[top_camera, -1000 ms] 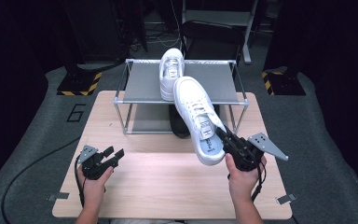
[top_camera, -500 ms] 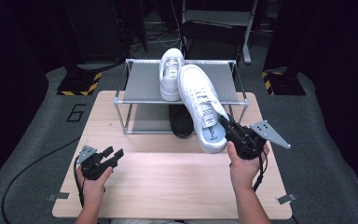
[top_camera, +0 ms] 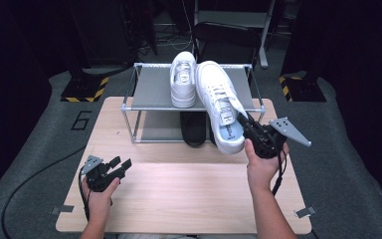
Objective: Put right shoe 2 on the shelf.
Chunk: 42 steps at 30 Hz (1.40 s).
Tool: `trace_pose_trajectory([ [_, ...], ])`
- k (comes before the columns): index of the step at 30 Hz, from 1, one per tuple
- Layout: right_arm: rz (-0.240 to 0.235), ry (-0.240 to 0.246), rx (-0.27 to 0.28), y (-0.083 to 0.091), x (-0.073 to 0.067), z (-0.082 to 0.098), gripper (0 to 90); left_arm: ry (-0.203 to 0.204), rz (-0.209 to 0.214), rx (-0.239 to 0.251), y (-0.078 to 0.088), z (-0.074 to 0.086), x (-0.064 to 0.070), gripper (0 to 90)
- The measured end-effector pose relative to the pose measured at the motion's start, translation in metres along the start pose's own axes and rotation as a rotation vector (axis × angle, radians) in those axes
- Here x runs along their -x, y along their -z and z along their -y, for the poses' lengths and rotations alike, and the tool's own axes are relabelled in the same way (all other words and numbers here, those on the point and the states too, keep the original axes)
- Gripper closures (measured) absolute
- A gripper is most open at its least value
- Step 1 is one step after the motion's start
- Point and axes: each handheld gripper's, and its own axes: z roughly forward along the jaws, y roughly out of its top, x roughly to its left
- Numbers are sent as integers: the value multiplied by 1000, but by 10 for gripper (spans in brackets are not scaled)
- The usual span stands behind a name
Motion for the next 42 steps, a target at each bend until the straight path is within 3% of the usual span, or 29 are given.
trace_pose_trajectory([
  [29,87,-41,5,-70,19,-41,796,18,-18,3,3,3,-9,456],
  [37,113,-23,-24,-92,23,-47,796,7,-18,-2,2,3,-10,456],
  [42,128,-44,-30,-105,28,-50,796,17,-19,0,1,3,-10,455],
])
